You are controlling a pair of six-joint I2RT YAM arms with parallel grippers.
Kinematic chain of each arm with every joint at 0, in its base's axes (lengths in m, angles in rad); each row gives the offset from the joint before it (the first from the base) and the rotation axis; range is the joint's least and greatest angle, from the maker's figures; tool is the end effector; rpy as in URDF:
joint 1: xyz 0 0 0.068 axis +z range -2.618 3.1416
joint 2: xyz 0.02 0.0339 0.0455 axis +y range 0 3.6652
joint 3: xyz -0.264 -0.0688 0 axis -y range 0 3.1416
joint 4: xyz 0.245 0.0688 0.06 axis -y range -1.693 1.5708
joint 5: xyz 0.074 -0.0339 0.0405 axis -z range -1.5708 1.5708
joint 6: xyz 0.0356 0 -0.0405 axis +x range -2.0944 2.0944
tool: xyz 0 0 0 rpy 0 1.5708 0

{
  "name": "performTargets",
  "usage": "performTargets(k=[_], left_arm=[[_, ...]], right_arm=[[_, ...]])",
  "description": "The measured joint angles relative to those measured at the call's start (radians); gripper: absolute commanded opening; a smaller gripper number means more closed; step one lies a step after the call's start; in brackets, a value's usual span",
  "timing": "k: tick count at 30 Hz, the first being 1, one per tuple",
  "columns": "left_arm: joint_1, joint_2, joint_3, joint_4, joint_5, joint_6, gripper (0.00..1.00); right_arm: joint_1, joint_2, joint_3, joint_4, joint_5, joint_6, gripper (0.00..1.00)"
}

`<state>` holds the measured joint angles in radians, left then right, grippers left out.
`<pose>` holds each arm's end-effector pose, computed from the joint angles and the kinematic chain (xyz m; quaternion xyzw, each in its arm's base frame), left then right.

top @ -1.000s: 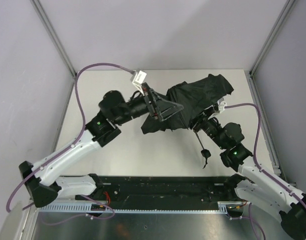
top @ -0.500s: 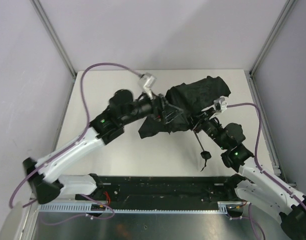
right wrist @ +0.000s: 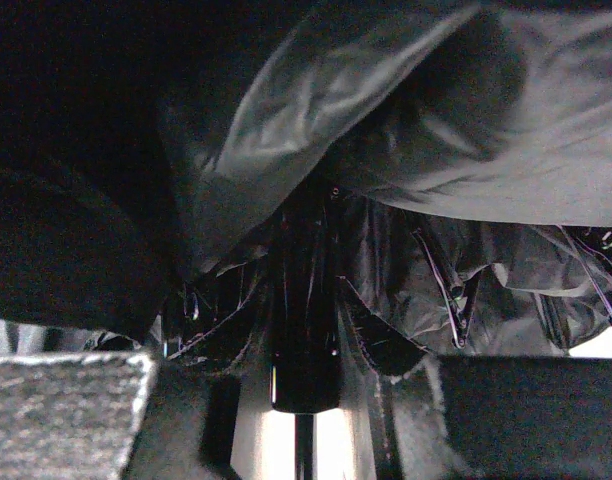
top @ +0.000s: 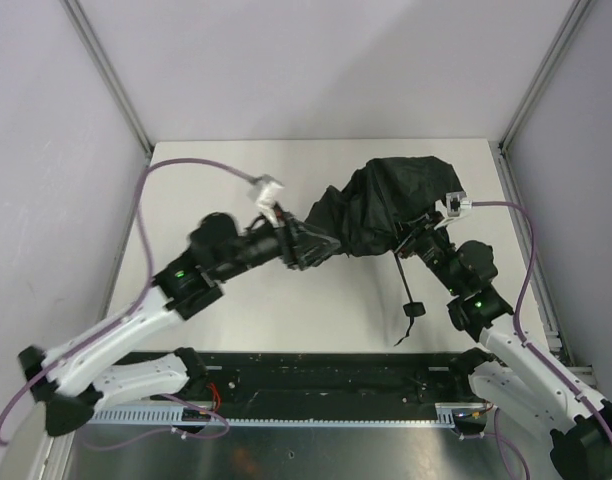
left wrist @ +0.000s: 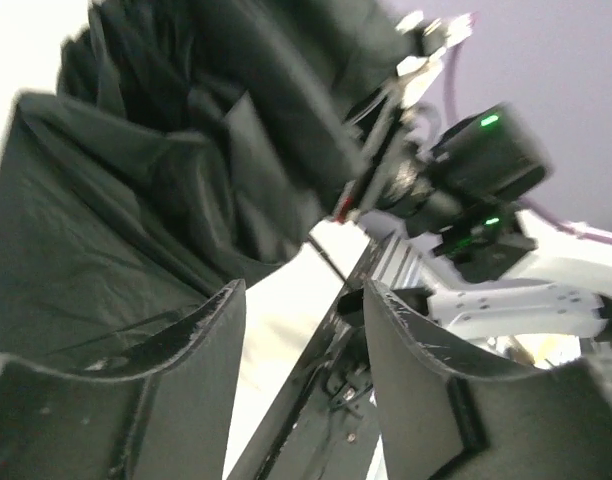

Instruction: Put away the umbrella

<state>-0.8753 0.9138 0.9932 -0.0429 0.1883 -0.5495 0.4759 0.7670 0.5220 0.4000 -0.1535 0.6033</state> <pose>0.1276 -0.1633 0.4058 0.1789 0.6709 -0.5179 0.4997 0.1664 0.0919 0.3123 -0.0169 0.6507 0.4320 0.6242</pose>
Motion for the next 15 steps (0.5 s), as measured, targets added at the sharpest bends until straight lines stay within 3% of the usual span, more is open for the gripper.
performTargets(k=[2, 6, 12, 15], left_arm=[[-0.015, 0.084, 0.005, 0.0, -0.001, -0.004, 0.53], [-0.04, 0.23, 0.005, -0.029, -0.003, -0.02, 0.67], [-0.096, 0.291, 0.034, 0.006, -0.018, -0.022, 0.67], [-0.106, 0.313, 0.049, 0.038, -0.021, -0.023, 0.75]], right_arm=[[0.001, -0.002, 0.0, -0.006, 0.002, 0.007, 0.0], [0.014, -0.014, 0.0, -0.029, 0.016, 0.007, 0.0], [0.051, -0.023, 0.0, -0.045, 0.049, -0.008, 0.0], [0.074, -0.027, 0.0, -0.052, 0.067, -0.023, 0.0]])
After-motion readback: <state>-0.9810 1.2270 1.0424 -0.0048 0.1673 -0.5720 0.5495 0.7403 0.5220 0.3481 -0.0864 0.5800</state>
